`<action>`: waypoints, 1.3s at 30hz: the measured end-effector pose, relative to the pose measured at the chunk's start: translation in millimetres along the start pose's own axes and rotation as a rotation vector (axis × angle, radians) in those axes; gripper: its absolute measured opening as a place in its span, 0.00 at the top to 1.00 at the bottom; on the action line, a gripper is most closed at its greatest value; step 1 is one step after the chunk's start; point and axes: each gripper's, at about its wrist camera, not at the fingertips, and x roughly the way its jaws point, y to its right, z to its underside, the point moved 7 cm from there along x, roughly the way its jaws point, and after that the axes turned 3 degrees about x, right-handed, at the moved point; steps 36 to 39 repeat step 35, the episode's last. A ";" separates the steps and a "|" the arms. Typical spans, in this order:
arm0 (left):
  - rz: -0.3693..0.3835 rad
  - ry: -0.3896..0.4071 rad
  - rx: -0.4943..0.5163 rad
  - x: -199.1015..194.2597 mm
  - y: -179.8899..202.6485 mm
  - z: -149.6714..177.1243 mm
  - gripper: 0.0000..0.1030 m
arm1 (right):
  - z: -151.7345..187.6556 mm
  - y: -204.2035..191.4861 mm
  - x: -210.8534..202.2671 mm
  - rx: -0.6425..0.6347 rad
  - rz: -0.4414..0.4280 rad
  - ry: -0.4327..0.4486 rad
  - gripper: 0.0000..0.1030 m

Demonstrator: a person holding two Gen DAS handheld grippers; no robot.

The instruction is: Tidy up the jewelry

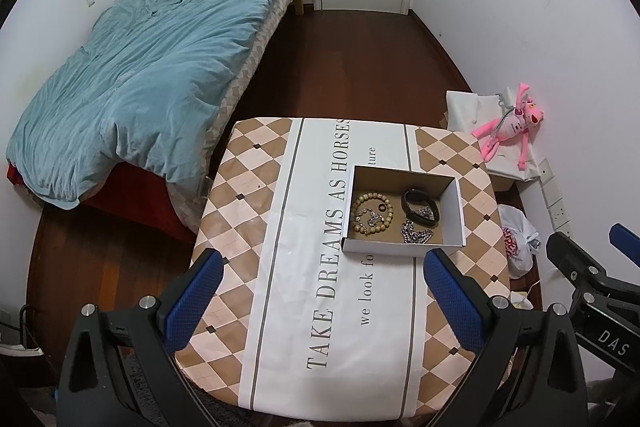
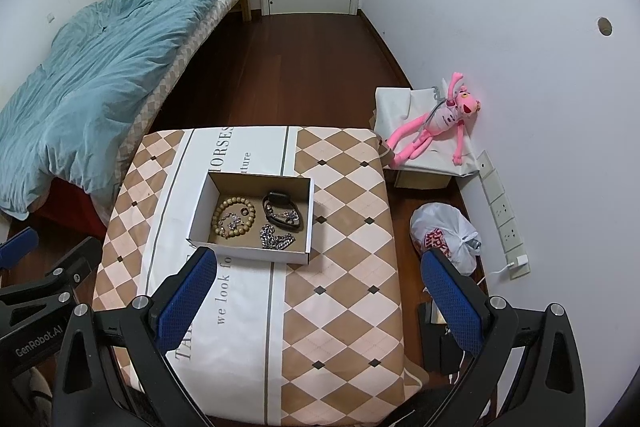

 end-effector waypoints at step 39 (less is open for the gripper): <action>-0.017 0.016 0.009 -0.1 -3.4 -0.4 0.01 | 3.6 -1.1 1.5 0.000 0.002 -0.004 0.00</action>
